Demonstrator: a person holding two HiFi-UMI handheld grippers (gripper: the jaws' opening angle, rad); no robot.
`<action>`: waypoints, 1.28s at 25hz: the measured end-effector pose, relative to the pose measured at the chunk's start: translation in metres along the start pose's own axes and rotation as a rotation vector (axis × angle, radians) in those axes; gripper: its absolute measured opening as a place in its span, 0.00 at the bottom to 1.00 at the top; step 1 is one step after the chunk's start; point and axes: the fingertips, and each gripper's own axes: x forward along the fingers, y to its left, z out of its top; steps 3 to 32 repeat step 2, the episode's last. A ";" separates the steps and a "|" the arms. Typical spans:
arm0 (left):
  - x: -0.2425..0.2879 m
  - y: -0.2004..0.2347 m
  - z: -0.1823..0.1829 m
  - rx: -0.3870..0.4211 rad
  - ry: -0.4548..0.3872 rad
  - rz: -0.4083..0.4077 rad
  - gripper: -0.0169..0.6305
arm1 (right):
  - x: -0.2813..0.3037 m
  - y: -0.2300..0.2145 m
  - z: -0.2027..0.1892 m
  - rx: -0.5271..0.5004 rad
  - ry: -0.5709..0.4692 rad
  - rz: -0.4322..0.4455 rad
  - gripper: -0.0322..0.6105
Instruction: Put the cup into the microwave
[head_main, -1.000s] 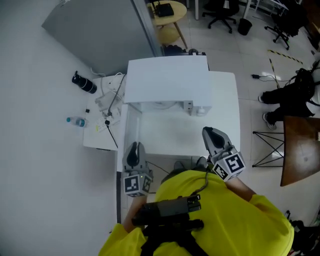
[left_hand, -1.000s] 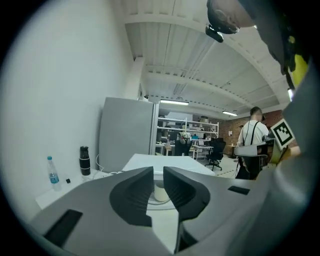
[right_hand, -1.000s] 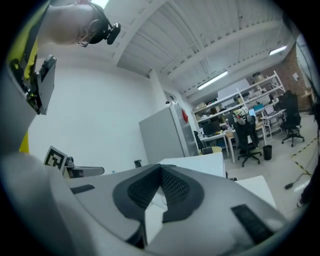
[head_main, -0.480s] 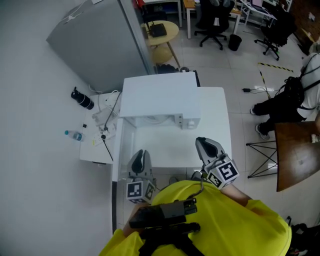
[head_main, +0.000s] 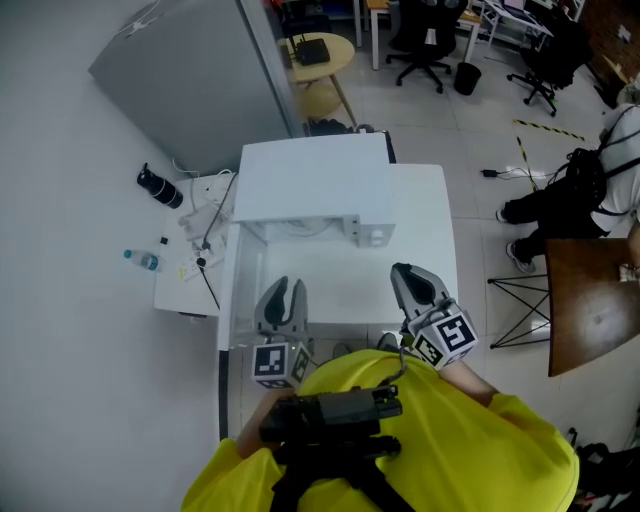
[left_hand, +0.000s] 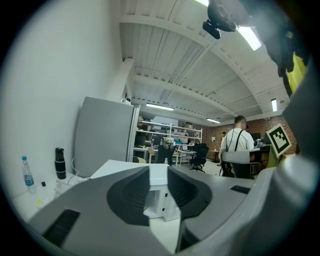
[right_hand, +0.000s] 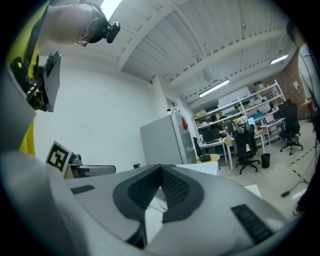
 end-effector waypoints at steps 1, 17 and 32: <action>0.001 0.000 0.000 0.003 -0.003 0.001 0.06 | 0.000 -0.001 -0.001 0.000 0.001 -0.003 0.05; 0.002 0.000 0.001 0.005 -0.006 0.002 0.03 | -0.001 -0.002 -0.002 0.001 0.003 -0.006 0.05; 0.002 0.000 0.001 0.005 -0.006 0.002 0.03 | -0.001 -0.002 -0.002 0.001 0.003 -0.006 0.05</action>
